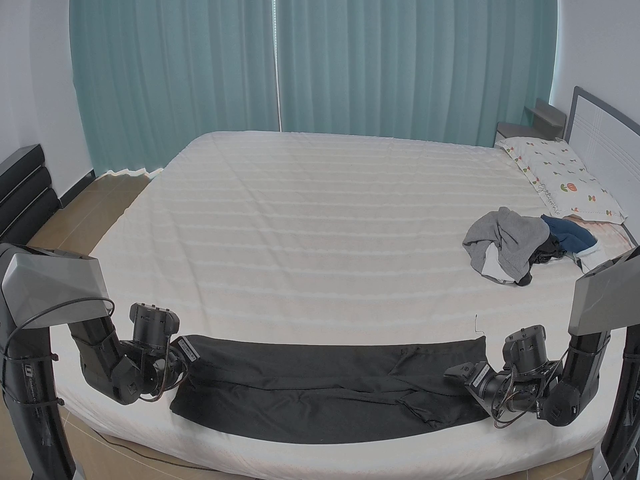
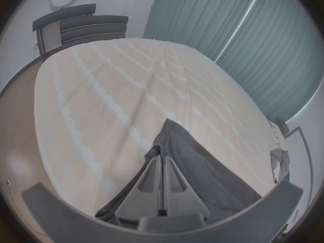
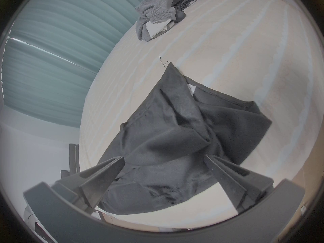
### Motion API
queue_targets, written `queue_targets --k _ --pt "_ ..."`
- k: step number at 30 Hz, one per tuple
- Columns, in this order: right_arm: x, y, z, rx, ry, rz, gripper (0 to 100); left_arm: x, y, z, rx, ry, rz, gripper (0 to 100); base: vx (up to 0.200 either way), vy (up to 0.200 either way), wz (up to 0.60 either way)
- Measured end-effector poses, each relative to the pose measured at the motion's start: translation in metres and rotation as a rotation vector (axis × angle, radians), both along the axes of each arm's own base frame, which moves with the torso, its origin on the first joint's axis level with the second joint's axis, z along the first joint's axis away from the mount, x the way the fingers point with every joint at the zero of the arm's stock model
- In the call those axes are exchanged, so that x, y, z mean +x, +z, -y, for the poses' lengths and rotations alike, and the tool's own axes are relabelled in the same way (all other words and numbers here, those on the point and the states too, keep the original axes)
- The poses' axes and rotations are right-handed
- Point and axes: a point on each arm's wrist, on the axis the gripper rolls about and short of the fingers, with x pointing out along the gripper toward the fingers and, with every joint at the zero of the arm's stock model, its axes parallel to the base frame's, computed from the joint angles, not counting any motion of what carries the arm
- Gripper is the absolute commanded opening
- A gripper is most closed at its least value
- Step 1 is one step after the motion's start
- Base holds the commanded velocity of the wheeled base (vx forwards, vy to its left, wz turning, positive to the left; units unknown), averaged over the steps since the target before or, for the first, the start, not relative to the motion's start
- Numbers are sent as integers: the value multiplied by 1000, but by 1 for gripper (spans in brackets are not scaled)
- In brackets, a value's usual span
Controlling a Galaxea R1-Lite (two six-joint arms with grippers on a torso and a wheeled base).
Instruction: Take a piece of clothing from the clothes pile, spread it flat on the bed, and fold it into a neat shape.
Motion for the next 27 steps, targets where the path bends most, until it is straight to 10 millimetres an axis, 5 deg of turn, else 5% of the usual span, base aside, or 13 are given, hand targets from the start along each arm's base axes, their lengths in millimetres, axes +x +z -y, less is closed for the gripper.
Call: queue_targets --k 13,14,27 --pt "18 -6 -5 -39 -49 21 100 1 2 2 -16 4 26 0 0 0 0" --pt "19 -7 -6 -46 -52 18 0 1 2 2 -16 4 26 0 0 0 0" --pt "26 -8 -4 -73 -69 -9 0 5 7 2 -16 3 49 0 0 0 0"
